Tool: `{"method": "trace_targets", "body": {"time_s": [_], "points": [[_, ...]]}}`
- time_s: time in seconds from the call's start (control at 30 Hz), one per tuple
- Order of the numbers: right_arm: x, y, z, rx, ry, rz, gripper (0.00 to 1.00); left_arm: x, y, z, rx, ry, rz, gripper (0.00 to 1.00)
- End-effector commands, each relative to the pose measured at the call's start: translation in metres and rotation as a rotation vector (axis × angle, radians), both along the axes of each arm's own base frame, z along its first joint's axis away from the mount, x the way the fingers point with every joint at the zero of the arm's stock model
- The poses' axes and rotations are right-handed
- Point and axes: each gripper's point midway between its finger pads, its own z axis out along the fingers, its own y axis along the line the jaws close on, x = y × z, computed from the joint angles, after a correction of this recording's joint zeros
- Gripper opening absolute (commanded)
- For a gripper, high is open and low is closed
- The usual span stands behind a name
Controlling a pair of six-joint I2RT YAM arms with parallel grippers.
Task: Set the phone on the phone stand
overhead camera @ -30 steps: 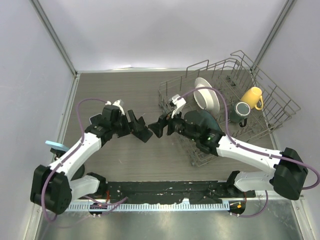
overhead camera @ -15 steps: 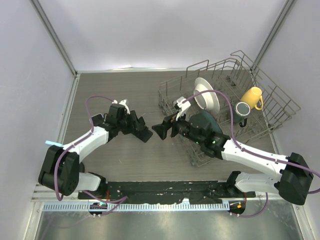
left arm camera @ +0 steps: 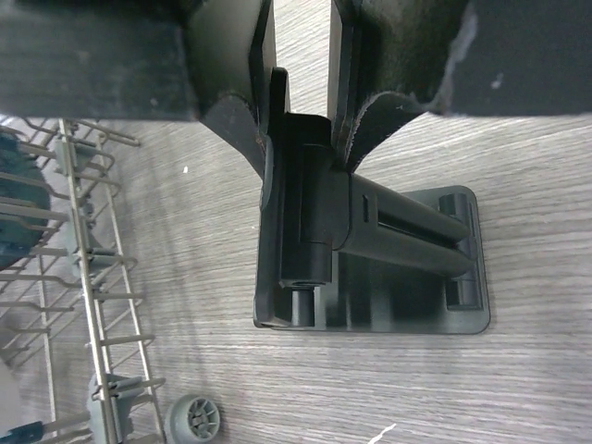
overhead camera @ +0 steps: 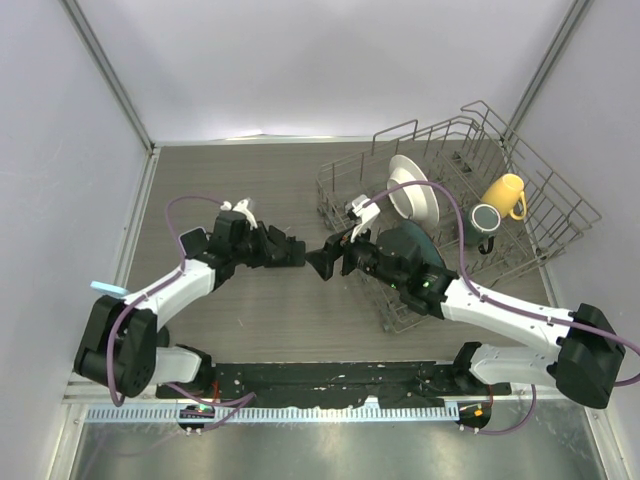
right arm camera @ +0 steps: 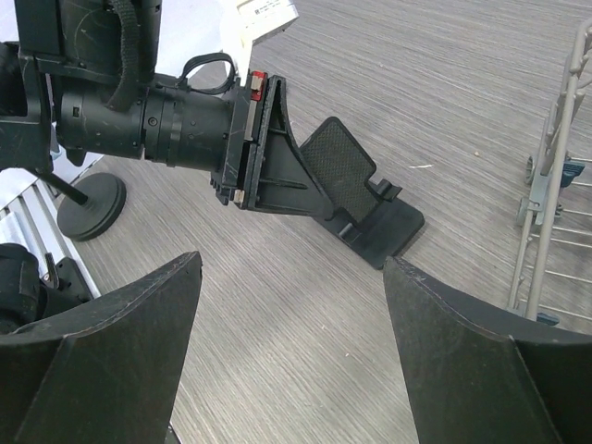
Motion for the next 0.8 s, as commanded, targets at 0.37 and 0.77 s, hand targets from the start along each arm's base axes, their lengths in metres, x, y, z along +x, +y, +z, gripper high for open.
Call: {"method": "trace_targets", "body": {"time_s": [0.37, 0.77], "points": [[0.003, 0.017, 0.004, 0.087, 0.075, 0.01, 0.82, -0.009, -0.029, 0.025, -0.299, -0.031, 0.013, 0.0], [0.013, 0.018, -0.015, 0.048, 0.144, -0.053, 0.81, -0.035, -0.007, 0.037, -0.146, 0.027, 0.003, 0.48]]}}
